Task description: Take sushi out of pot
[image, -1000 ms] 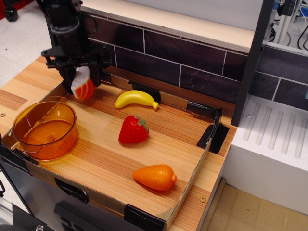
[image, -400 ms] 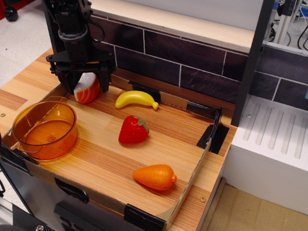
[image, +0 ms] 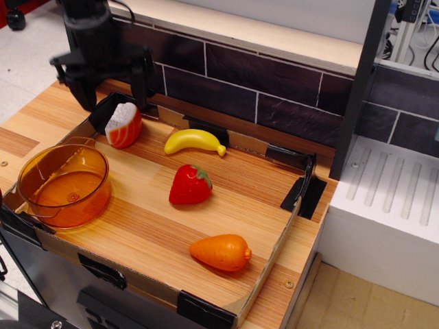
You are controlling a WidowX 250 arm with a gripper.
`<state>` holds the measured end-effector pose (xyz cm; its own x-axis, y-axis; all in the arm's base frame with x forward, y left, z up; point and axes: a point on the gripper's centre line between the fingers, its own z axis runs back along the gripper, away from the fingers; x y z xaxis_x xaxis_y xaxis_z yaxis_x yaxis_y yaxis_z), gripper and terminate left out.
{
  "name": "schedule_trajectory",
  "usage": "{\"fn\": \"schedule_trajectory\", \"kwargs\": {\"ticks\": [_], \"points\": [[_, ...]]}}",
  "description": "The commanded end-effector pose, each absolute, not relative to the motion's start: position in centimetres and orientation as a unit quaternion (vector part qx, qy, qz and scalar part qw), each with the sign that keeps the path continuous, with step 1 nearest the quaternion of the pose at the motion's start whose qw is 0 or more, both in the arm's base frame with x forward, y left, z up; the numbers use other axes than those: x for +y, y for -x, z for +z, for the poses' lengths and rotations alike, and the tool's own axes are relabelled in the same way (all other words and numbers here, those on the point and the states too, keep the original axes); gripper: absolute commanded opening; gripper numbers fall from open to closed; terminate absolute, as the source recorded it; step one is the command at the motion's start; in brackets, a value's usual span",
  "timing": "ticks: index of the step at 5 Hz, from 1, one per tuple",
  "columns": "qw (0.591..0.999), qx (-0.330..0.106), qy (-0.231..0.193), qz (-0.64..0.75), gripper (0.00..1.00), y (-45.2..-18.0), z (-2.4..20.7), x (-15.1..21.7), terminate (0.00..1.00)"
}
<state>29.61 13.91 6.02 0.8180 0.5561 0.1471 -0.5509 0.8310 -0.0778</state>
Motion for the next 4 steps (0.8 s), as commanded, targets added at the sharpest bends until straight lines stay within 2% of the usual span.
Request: {"fn": "schedule_trajectory", "kwargs": {"ticks": [1,2,3,4], "points": [[0.947,-0.126,0.03,0.294,1.0,-28.6,13.4,12.6,0.0],[0.954,-0.106,0.041,0.276,1.0,-27.3,15.2,11.5,0.0],[0.954,-0.106,0.041,0.276,1.0,-27.3,15.2,11.5,0.0],[0.954,-0.106,0.041,0.276,1.0,-27.3,15.2,11.5,1.0]]}}
